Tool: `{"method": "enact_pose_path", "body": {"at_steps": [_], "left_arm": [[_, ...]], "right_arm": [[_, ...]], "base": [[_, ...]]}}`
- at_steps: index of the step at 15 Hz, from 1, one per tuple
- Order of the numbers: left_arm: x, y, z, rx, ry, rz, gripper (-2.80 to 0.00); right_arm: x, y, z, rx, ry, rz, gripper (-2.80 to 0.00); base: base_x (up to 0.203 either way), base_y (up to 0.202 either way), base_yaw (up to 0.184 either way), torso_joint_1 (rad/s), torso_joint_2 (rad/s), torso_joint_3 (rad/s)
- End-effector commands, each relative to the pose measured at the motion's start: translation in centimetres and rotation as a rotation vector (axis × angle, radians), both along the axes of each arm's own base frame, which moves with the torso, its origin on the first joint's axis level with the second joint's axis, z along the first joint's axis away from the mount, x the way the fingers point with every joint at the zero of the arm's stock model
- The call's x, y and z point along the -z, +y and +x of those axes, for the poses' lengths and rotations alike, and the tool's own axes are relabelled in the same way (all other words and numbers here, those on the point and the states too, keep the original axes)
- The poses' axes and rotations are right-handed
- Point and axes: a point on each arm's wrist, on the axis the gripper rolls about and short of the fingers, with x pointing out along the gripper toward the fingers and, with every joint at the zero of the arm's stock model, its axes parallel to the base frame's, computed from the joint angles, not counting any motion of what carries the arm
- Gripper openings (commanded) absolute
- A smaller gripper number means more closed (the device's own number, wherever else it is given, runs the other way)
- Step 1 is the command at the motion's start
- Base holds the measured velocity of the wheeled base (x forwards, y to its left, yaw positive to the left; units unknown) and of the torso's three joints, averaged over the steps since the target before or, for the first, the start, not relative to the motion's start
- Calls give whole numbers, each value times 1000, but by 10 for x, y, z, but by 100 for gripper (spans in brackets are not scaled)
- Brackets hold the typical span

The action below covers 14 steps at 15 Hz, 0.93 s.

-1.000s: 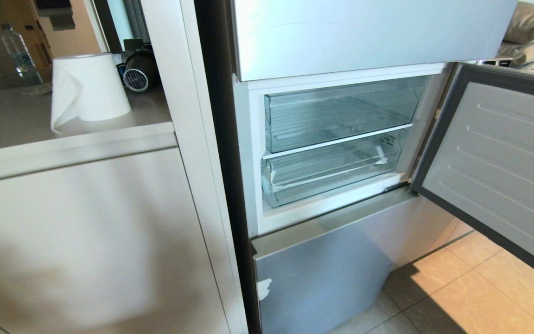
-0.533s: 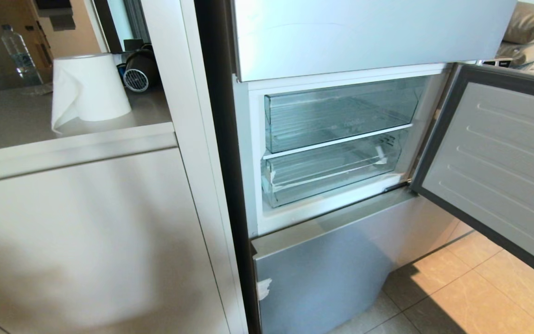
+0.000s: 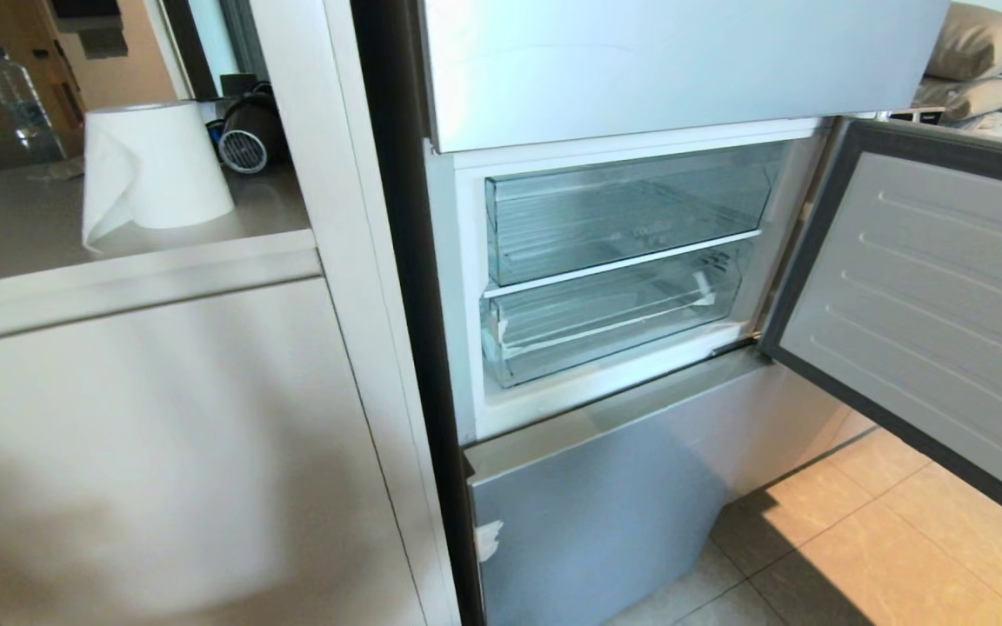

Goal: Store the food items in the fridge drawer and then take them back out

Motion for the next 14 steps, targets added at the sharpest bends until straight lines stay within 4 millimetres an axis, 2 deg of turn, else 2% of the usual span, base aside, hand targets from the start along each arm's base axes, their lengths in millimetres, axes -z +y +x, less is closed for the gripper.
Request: {"method": "enact_pose_path", "body": {"at_steps": [1, 10, 12, 14], "left_arm": [[0, 0, 0, 0, 0, 0, -280], [0, 0, 0, 0, 0, 1, -280], [0, 0, 0, 0, 0, 0, -280], [0, 0, 0, 0, 0, 0, -280]], "right_arm": [[0, 0, 0, 0, 1, -1, -280], [0, 0, 0, -1, 1, -1, -280], [0, 0, 0, -1, 1, -1, -280], [-3, 0, 1, -1, -2, 1, -280]], "base": [[-4, 4, -128, 10, 7, 2], [-1, 8, -173, 3, 3, 4], [-2, 8, -117, 4, 5, 4], [0, 0, 0, 0, 0, 0]]}}
